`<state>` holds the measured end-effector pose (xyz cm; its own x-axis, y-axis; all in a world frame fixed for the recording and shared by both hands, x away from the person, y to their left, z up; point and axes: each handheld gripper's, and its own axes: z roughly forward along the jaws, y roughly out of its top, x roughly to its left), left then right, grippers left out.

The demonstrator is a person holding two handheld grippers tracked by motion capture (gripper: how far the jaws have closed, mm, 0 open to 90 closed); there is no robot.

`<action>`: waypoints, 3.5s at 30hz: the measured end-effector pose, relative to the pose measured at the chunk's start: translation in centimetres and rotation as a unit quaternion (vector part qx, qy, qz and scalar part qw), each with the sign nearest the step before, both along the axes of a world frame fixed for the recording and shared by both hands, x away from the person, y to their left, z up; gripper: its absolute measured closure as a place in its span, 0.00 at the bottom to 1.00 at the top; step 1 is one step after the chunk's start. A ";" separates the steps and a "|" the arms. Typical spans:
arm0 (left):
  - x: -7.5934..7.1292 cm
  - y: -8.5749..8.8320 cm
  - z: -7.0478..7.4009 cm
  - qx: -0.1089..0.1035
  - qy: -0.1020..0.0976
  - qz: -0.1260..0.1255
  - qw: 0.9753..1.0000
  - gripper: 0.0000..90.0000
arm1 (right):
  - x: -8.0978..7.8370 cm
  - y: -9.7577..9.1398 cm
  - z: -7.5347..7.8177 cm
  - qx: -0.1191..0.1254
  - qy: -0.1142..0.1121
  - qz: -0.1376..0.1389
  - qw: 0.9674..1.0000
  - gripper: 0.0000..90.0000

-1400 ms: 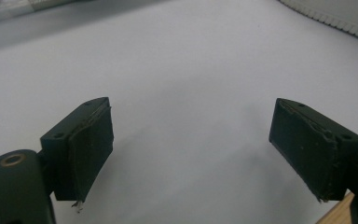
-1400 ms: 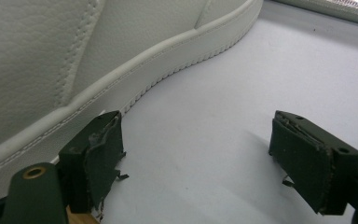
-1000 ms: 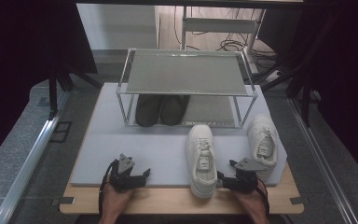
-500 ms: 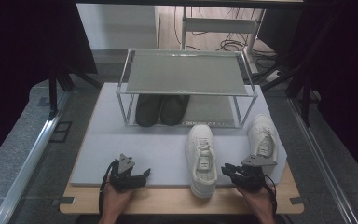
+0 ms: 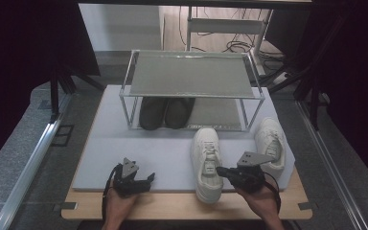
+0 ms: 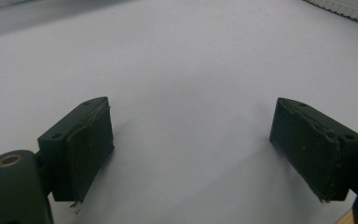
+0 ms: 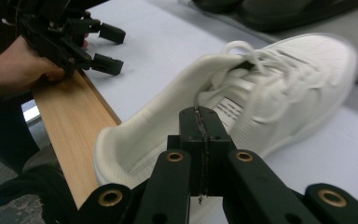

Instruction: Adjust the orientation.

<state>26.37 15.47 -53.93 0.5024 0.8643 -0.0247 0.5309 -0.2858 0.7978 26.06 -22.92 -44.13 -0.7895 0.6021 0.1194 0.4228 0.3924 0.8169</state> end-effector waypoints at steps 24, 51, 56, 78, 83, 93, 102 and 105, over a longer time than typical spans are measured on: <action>0.1 0.0 0.0 0.000 0.002 0.001 1.000 0.14 | 1.9 -1.1 -1.5 -0.023 0.012 -0.025 0.999 1.00; 0.1 -0.1 0.0 0.000 0.001 0.003 1.000 0.15 | 2.6 -4.0 1.2 -0.028 0.021 -0.060 0.998 0.81; 0.1 -0.1 0.0 -0.001 0.001 0.004 1.000 0.15 | 3.3 -3.6 0.7 -0.029 0.038 -0.055 0.997 0.70; 0.1 -0.1 0.0 0.000 0.001 0.004 1.000 0.15 | 5.6 -2.4 -0.4 -0.053 0.110 -0.064 0.990 0.83; 0.1 -0.1 0.0 -0.001 0.001 0.004 1.000 0.15 | 6.4 -3.0 -0.4 -0.014 0.165 -0.069 0.984 0.88; 0.1 -0.1 0.0 -0.001 0.002 0.004 1.000 0.15 | 7.3 -3.6 0.0 0.070 0.241 -0.060 0.966 0.89; 0.1 -0.1 0.0 -0.001 0.001 0.004 1.000 0.15 | 7.7 -3.1 0.5 0.129 0.268 -0.028 0.954 0.90; 0.1 -0.1 0.0 -0.001 0.001 0.004 1.000 0.15 | 7.8 -3.1 1.3 0.143 0.265 -0.026 0.953 0.90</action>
<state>26.47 15.40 -53.90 0.4957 0.8681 -0.0276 0.5352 -0.2803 0.7969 33.87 -26.07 -42.88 -0.5427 0.5209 0.6589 0.8188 0.1534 0.5531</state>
